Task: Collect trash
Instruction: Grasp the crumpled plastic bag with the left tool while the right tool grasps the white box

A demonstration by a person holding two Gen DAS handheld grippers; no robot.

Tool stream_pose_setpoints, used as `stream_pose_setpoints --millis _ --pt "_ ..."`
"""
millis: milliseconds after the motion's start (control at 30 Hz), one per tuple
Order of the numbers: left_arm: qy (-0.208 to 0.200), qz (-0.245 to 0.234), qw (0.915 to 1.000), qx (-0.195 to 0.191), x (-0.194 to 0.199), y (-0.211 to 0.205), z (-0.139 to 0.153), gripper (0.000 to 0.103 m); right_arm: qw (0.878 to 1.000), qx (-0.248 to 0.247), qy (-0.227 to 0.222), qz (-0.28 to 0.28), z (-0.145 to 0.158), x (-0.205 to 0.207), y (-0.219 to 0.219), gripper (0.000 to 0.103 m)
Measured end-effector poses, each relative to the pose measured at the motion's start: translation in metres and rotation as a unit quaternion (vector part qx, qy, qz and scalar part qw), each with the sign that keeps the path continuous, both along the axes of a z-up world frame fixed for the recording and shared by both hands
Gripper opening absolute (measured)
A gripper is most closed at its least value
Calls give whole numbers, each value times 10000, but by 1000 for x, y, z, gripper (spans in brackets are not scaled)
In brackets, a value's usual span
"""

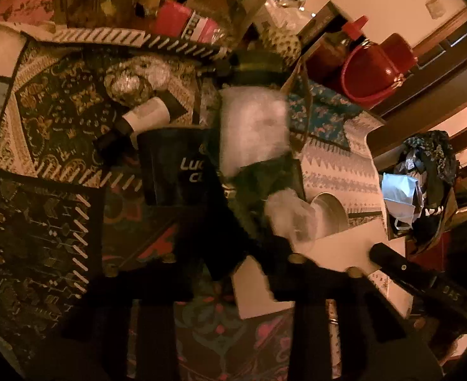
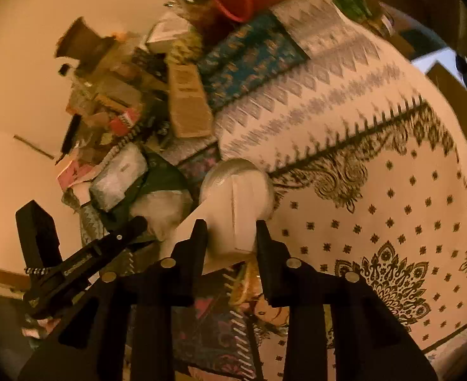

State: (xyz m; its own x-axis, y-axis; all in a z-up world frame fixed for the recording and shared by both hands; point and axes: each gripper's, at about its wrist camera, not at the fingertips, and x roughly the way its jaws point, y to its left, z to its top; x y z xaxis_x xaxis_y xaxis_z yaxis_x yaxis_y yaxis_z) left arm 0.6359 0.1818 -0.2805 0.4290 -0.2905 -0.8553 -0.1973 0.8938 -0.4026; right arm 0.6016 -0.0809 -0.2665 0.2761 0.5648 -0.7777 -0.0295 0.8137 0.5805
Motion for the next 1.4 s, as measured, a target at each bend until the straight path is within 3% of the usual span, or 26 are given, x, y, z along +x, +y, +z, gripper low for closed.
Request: stream_pose_setpoints --millis 233,400,533,733,933,1167,1400 --pt "-536 -108 9972 501 -25 3 47 24 9948 -625 -722 361 45 -10 21 20" --pt "-854 117 9931 799 -46 23 78 24 9759 -1445 -1356 916 74 -25 58 19" --pt "-992 272 9891 1057 -58 40 91 24 9646 -1687 -1613 1226 76 -34 85 19" --pt "-1108 370 9842 1332 -73 61 100 24 9731 -1543 -1087 1318 49 -27 107 18" --pt "-1185 301 9810 1507 -83 61 106 24 9773 -1389 -1117 1145 43 -28 116 16" --pt "-1458 287 9767 1550 -100 34 130 24 9755 -1202 -1623 871 85 -50 88 16" --pt "-1945 455 9657 1662 -147 -27 162 24 9657 -1025 -2271 724 136 -96 30 16"
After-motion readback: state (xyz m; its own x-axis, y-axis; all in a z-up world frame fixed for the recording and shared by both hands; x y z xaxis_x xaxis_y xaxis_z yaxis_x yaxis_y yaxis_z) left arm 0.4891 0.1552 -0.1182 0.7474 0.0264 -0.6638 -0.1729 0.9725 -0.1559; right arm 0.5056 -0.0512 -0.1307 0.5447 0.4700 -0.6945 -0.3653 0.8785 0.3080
